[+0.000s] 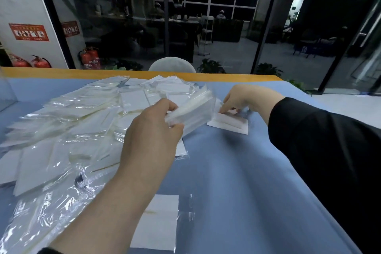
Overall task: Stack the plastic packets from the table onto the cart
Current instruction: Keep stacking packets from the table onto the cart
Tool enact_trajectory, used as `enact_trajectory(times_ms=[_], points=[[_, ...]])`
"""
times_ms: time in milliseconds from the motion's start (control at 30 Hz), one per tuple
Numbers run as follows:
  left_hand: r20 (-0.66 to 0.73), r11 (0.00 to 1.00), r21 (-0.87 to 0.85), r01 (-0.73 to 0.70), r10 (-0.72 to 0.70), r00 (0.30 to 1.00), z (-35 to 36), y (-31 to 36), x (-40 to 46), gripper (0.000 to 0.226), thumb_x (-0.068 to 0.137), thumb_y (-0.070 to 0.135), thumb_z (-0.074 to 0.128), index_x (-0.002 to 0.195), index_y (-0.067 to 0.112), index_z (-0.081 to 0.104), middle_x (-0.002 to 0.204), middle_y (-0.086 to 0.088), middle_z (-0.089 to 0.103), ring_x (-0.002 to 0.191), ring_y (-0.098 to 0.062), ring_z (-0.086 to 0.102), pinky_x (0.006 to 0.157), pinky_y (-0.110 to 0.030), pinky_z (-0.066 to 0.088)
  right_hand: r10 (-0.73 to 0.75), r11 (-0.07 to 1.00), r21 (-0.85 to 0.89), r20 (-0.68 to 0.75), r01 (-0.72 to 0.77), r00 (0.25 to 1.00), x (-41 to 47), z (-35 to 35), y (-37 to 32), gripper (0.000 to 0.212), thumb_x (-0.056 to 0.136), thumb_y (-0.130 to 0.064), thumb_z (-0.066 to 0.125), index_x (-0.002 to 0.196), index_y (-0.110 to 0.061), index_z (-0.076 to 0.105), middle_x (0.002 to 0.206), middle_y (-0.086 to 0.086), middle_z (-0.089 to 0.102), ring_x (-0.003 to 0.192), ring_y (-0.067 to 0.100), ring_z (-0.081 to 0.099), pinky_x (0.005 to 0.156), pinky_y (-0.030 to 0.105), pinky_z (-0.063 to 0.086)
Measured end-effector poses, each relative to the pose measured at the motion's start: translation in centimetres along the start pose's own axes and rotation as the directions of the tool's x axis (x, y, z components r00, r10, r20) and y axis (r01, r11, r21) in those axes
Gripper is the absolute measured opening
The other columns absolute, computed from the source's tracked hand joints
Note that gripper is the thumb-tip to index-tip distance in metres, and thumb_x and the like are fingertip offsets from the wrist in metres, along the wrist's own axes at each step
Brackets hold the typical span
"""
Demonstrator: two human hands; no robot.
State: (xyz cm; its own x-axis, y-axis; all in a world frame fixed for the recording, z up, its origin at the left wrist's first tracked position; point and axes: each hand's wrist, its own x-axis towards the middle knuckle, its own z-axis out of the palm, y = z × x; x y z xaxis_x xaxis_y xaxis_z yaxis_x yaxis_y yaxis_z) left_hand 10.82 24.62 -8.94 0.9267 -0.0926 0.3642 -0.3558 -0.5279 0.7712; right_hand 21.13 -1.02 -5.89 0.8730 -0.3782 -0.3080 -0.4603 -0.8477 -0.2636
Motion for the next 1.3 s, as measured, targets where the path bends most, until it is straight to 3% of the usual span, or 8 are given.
enact_trajectory(times_ms=[133, 333, 467, 567, 700, 800, 1067, 1300], points=[[0.009, 1.0, -0.001, -0.004, 0.004, 1.0, 0.1, 0.2, 0.0, 0.02, 0.09, 0.022, 0.068, 0.097, 0.037, 0.058, 0.087, 0.01, 0.061, 0.072, -0.026, 0.057, 0.065, -0.044, 0.054, 0.045, 0.992, -0.121, -0.018, -0.046, 0.999, 0.1, -0.6, 0.1, 0.047, 0.084, -0.052, 0.075, 0.091, -0.007, 0.063, 0.094, 0.006, 0.065, 0.074, 0.022, 0.061, 0.061, 0.033, 0.046], [0.002, 1.0, 0.008, -0.011, 0.011, 1.0, 0.1, 0.3, 0.0, 0.018, 0.091, 0.022, 0.067, 0.099, 0.036, 0.058, 0.091, 0.007, 0.062, 0.07, -0.028, 0.058, 0.064, -0.046, 0.054, 0.034, 0.986, -0.163, 0.0, -0.034, 0.999, 0.0, -0.3, -0.2, 0.052, 0.091, -0.051, 0.067, 0.122, -0.009, 0.065, 0.118, 0.009, 0.068, 0.109, 0.03, 0.064, 0.078, 0.039, 0.049], [-0.019, 1.0, 0.008, -0.002, 0.002, 1.0, -0.1, 0.4, -0.1, 0.016, 0.092, 0.022, 0.067, 0.099, 0.035, 0.059, 0.093, 0.006, 0.063, 0.074, -0.027, 0.057, 0.066, -0.043, 0.052, -0.092, 0.995, -0.046, -0.192, 0.085, 0.977, -0.7, -1.0, 1.4, 0.029, 0.099, -0.031, 0.056, 0.101, -0.005, 0.068, 0.089, 0.007, 0.063, 0.073, 0.024, 0.053, 0.055, 0.029, 0.038], [-0.082, 1.0, -0.007, 0.008, -0.008, 0.997, -0.3, 0.5, 0.0, 0.016, 0.092, 0.023, 0.068, 0.1, 0.034, 0.06, 0.093, 0.005, 0.064, 0.081, -0.025, 0.056, 0.068, -0.039, 0.047, -0.173, 0.981, 0.03, -0.326, 0.193, 0.929, -2.0, -3.1, 3.7, 0.03, 0.099, -0.039, 0.059, 0.089, -0.012, 0.068, 0.081, 0.004, 0.058, 0.065, 0.023, 0.047, 0.054, 0.029, 0.037], [-0.157, 0.999, -0.053, 0.01, -0.018, 0.987, -0.4, 1.1, -0.1, 0.017, 0.092, 0.022, 0.067, 0.098, 0.036, 0.059, 0.093, 0.008, 0.063, 0.082, -0.021, 0.056, 0.069, -0.039, 0.047, -0.32, 0.946, 0.065, 0.007, 0.319, 0.947, -4.2, -4.2, 4.6, 0.027, 0.093, -0.048, 0.067, 0.105, -0.024, 0.07, 0.107, -0.011, 0.07, 0.103, 0.01, 0.062, 0.088, 0.033, 0.053], [-0.153, 0.998, -0.06, 0.011, -0.02, 0.988, -0.5, 1.2, -0.4, 0.017, 0.093, 0.022, 0.067, 0.097, 0.037, 0.058, 0.093, 0.009, 0.064, 0.082, -0.021, 0.056, 0.071, -0.041, 0.049, -0.31, 0.946, -0.042, 0.159, 0.32, 0.937, -4.1, -2.1, 3.8, 0.019, 0.09, -0.046, 0.071, 0.099, -0.029, 0.07, 0.103, -0.012, 0.067, 0.098, 0.009, 0.059, 0.084, 0.03, 0.049], [-0.148, 0.999, -0.04, 0.016, -0.021, 0.989, -0.7, 1.2, -0.3, 0.019, 0.093, 0.023, 0.068, 0.095, 0.037, 0.056, 0.092, 0.009, 0.063, 0.082, -0.018, 0.056, 0.067, -0.037, 0.043, -0.166, 0.927, -0.312, 0.154, 0.207, 0.974, -3.8, -0.7, 0.9, 0.061, 0.08, -0.059, 0.076, 0.129, -0.029, 0.054, 0.113, 0.002, 0.061, 0.09, 0.016, 0.056, 0.091, 0.039, 0.055], [-0.183, 0.995, -0.104, -0.002, -0.017, 0.983, -1.0, 0.9, 0.0, 0.022, 0.091, 0.022, 0.068, 0.103, 0.036, 0.055, 0.092, 0.009, 0.063, 0.08, -0.024, 0.059, 0.071, -0.047, 0.053, -0.343, 0.886, -0.324, 0.026, 0.332, 0.939, -5.6, -0.2, 2.1, 0.029, 0.095, -0.047, 0.063, 0.083, -0.021, 0.056, 0.084, -0.003, 0.057, 0.076, 0.018, 0.051, 0.062, 0.031, 0.036]])
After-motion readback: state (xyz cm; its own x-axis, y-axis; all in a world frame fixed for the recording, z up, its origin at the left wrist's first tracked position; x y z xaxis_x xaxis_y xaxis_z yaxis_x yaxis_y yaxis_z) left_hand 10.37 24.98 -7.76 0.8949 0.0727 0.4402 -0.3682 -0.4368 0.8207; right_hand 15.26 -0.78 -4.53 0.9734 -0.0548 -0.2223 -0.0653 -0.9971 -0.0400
